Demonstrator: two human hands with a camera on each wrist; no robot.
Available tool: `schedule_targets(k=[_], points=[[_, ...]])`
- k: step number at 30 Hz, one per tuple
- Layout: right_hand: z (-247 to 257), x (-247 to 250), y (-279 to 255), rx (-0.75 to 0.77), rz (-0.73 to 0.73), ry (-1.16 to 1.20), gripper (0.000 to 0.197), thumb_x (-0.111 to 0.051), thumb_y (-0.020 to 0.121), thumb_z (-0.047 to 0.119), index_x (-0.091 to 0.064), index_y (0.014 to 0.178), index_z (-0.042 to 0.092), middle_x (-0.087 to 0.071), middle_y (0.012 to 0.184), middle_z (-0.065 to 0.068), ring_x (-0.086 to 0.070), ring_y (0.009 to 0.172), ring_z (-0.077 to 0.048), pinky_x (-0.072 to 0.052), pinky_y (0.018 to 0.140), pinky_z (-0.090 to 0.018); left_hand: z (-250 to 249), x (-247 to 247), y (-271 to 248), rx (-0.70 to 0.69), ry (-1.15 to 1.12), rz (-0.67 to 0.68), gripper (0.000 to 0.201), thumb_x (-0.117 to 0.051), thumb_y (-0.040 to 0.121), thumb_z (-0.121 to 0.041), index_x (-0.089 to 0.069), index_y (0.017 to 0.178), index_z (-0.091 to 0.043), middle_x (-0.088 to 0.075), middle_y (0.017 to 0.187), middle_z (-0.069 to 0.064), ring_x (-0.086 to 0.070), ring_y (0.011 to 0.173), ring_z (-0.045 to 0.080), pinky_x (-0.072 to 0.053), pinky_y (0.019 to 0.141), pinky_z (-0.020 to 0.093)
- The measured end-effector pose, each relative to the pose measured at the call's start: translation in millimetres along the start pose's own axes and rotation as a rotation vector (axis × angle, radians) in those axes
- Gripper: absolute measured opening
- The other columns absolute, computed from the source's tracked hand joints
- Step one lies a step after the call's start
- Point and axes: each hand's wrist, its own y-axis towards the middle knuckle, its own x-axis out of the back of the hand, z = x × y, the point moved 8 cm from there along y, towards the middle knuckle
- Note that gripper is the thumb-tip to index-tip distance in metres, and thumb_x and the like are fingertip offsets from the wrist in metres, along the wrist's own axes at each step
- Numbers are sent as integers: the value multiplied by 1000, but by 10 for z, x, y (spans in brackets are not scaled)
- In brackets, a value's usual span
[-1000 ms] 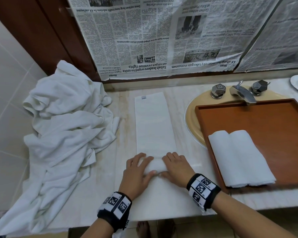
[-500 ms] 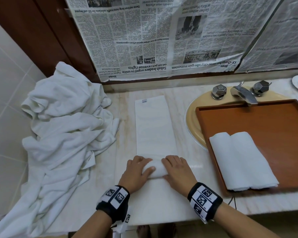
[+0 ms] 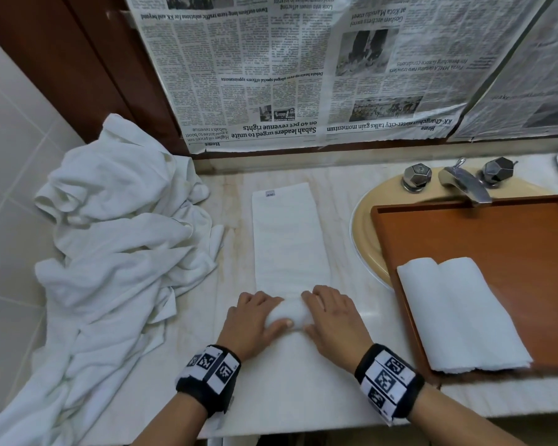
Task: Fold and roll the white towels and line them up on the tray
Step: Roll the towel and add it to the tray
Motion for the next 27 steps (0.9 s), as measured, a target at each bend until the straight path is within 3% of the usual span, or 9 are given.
schedule_targets(k=[2,6,9,12,16,18,21,24,27], points=[[-29,-51,11,-17,-30,47,58,-66,76,39,-51,128,18,-52,121,-5,-55,109,-27,-50,85,-37,7,23,59,7,16,33,86,-18,70,-87,-48,136,-40,-45,130,-17,-36,121,14,-35,94,37],[-179,-46,168,-69,64,170,75,-29,80,68,-52,131,18,-50,124,-2,-47,115,-24,-39,95,-35,-23,28,53,-65,25,-82,79,-24,81,-83,-45,140,-35,-37,139,-13,-35,126,13,-35,97,35],[-213,-33,272,-107,200,200,84,-27,75,79,-51,132,21,-48,127,1,-42,120,-20,-34,96,-34,11,4,27,-59,-48,-129,78,-25,85,-80,-36,148,-34,-45,133,-10,-46,118,15,-40,94,36],[-270,-23,350,-186,302,221,59,-44,91,67,-54,128,21,-49,127,0,-40,122,-20,-33,101,-37,16,27,61,-10,-36,-120,76,-22,83,-83,-40,141,-37,-48,127,-12,-46,115,15,-40,92,37],[-134,108,339,-150,161,22,78,-19,83,69,-58,126,16,-53,123,-3,-50,114,-26,-41,94,-42,29,30,144,41,-16,-42,74,-26,83,-83,-49,134,-34,-46,128,-10,-45,119,16,-38,95,37],[-14,146,249,-66,6,-68,61,-31,88,54,-59,124,13,-59,116,-5,-59,102,-28,-49,86,-43,50,36,193,64,-21,-10,64,-32,89,-76,-50,133,-33,-47,130,-10,-43,121,16,-36,97,39],[58,48,152,-20,-47,-131,54,-54,77,39,-58,122,11,-59,115,-6,-59,105,-27,-50,89,-45,70,46,227,101,-67,1,57,-38,92,-71,-52,131,-33,-44,129,-8,-41,120,18,-35,99,39],[-19,-38,213,-23,0,-100,58,-72,71,44,-58,117,12,-60,112,-5,-60,101,-26,-52,85,-43,100,64,208,153,-167,-44,59,-42,87,-75,-51,129,-35,-41,127,-9,-41,119,18,-35,99,39],[-89,-45,335,-8,67,-59,53,-66,82,48,-55,120,13,-56,116,-4,-57,105,-27,-47,86,-40,76,173,165,101,-178,-187,70,-37,78,-84,-46,131,-40,-37,127,-13,-39,116,14,-37,97,39]])
